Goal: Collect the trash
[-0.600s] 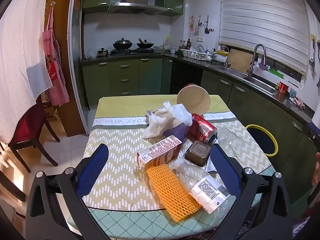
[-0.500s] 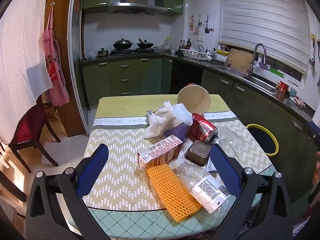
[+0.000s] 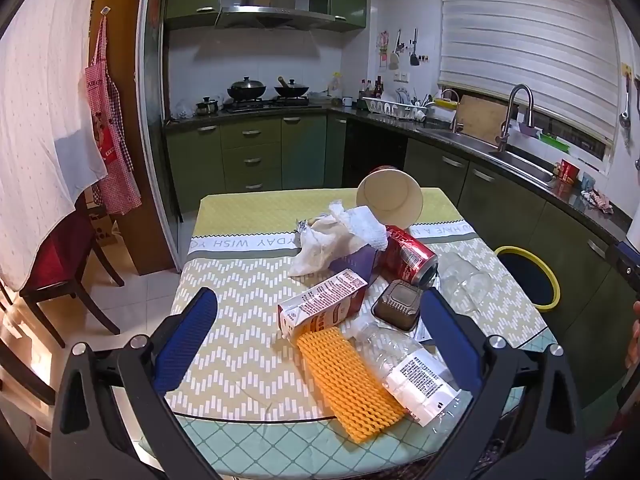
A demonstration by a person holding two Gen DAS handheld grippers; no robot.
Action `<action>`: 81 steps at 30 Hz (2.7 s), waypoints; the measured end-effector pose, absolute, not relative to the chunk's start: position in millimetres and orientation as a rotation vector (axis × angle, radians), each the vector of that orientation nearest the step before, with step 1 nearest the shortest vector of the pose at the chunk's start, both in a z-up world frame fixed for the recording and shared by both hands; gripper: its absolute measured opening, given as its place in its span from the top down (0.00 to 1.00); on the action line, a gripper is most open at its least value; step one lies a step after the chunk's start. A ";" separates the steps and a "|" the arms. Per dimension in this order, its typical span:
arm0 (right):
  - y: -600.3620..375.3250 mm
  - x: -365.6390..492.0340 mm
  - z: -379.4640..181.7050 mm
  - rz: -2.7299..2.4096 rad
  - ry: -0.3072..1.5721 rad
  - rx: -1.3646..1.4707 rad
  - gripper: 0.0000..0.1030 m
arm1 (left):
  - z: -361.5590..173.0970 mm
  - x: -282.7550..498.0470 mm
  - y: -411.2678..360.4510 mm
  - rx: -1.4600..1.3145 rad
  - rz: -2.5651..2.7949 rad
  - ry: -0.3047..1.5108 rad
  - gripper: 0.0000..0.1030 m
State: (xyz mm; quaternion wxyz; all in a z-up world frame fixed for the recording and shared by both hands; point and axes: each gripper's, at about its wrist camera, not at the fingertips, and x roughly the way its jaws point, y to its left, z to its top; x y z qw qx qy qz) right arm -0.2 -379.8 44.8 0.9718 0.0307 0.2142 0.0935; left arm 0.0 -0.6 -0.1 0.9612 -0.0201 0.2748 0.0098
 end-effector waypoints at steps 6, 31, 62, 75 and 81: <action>-379.6 0.0 44.3 0.188 0.432 0.062 0.04 | -0.1 0.2 -0.9 -0.039 0.021 0.558 0.06; -374.8 3.4 38.1 0.187 0.442 0.062 0.04 | -3.3 -0.1 3.7 -0.031 0.023 0.561 0.06; -375.1 5.6 35.3 0.185 0.448 0.065 0.04 | -3.0 0.5 2.3 -0.025 0.024 0.565 0.06; -374.1 6.4 32.7 0.185 0.450 0.066 0.04 | -6.3 -0.8 2.2 -0.024 0.025 0.567 0.06; -374.3 9.2 29.0 0.178 0.455 0.068 0.04 | -6.4 -0.8 2.1 -0.025 0.025 0.569 0.06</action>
